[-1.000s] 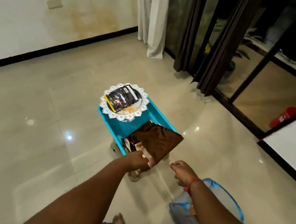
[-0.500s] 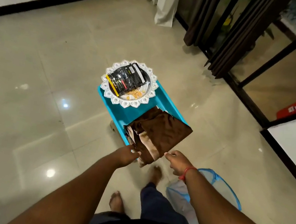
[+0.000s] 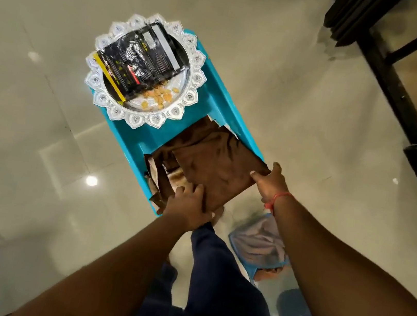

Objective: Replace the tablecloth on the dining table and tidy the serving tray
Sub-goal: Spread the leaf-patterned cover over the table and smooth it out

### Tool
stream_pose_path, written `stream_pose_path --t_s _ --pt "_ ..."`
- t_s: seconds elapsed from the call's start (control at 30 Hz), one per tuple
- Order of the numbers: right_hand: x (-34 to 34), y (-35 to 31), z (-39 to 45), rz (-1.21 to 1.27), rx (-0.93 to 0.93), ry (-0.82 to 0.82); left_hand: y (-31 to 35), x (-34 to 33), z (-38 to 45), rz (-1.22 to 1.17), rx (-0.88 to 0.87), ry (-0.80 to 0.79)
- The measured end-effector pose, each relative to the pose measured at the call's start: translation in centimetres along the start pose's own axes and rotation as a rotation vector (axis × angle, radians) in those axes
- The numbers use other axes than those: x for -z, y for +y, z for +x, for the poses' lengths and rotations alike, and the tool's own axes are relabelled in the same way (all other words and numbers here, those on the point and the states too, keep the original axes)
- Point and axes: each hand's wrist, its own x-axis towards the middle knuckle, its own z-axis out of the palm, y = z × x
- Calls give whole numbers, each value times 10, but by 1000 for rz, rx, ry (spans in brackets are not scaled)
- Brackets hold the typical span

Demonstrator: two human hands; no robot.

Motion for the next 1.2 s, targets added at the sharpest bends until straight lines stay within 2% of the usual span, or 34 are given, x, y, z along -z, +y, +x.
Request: stream_pose_path --t_s 0.17,0.27,0.37,0.43,0.63,0.8,0.97,1.07,1.2 --pt "-3 -1 25 31 -93 -216 17 -14 29 -14 40 -78" --pt "-8 -4 27 98 -120 -159 17 -12 36 -34 55 -115" --pt "-11 -13 21 -51 -9 -23 14 -10 38 -40 60 -136" --pt "-16 -23 14 -63 39 -12 13 -9 38 -46 62 -116" --pt "-30 -63 -28 459 -140 -277 10 -2 19 -52 48 80" --pt "-33 -79 -78 672 -169 -340 -12 19 -9 -247 76 269" --pt "-34 -95 -142 719 -85 -330 -45 49 -52 -367 -33 338" --pt "-41 -105 -192 682 -11 -336 -70 64 -88 -572 -93 334" --pt "-67 -117 -263 619 107 -435 -108 81 -141 -915 -105 351"
